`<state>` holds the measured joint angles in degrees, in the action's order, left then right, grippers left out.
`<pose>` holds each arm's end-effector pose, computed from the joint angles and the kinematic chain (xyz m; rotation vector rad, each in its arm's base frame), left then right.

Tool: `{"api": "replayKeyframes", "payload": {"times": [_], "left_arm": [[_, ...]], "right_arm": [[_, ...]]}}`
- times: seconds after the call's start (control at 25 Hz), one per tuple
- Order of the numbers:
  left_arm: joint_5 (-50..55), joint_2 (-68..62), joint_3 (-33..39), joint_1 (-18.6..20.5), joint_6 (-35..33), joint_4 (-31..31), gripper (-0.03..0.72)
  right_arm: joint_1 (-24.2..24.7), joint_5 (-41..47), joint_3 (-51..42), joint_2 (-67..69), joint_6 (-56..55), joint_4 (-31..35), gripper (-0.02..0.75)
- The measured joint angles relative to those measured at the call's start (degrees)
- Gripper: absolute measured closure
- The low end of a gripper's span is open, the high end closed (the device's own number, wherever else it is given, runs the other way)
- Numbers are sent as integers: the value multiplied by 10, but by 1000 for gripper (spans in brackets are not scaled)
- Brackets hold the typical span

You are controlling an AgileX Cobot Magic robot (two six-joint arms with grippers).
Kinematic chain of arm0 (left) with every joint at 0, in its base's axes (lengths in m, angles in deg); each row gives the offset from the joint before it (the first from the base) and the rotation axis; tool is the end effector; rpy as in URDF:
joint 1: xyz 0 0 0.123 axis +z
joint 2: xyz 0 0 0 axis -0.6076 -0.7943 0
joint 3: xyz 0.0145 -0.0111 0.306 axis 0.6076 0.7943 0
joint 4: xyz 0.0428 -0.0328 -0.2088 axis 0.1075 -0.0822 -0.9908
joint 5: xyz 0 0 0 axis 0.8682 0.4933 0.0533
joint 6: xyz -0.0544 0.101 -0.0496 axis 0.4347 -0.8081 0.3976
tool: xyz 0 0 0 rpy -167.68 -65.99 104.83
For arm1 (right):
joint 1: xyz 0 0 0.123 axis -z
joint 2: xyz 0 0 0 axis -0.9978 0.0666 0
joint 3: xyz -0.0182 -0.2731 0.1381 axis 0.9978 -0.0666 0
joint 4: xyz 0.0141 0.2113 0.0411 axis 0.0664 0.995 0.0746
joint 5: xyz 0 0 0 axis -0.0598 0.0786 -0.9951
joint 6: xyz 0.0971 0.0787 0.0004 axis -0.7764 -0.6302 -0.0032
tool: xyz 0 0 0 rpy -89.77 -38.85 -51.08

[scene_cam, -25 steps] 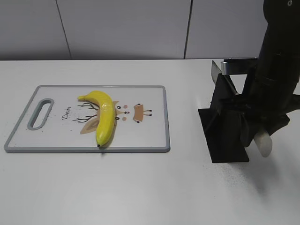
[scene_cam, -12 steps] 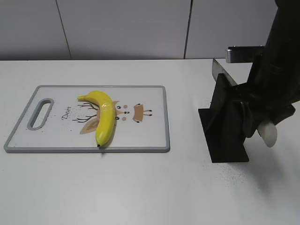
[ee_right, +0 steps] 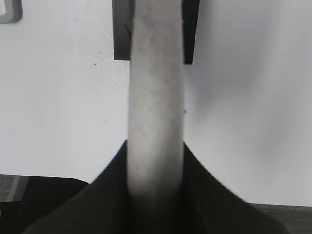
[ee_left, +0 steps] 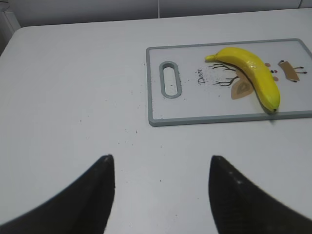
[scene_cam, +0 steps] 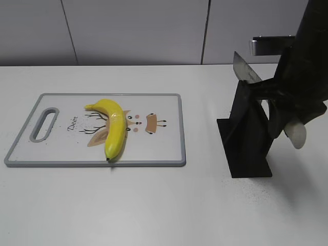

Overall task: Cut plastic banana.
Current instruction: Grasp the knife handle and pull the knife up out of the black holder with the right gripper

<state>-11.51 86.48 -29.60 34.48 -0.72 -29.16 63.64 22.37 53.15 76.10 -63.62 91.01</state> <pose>-0.0314 -0.0100 0.2414 0.2294 2.0484 -0.0549 0.2578 0.1174 0.2526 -0.0508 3.1382 0.1309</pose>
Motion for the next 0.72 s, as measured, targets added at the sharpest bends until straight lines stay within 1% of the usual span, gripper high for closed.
{"api": "replayKeyframes", "payload": {"times": [0.16,0.44,0.56,0.72], "left_arm": [[0,0,0,0,0,0,115],[0,0,0,0,0,0,115],[0,0,0,0,0,0,115],[0,0,0,0,0,0,115]], "right_arm": [[0,2,17,-16,0,-1,577],[0,3,74,-35,3,-2,577],[0,3,92,-36,32,-2,577],[0,4,98,-37,102,-1,577]]}}
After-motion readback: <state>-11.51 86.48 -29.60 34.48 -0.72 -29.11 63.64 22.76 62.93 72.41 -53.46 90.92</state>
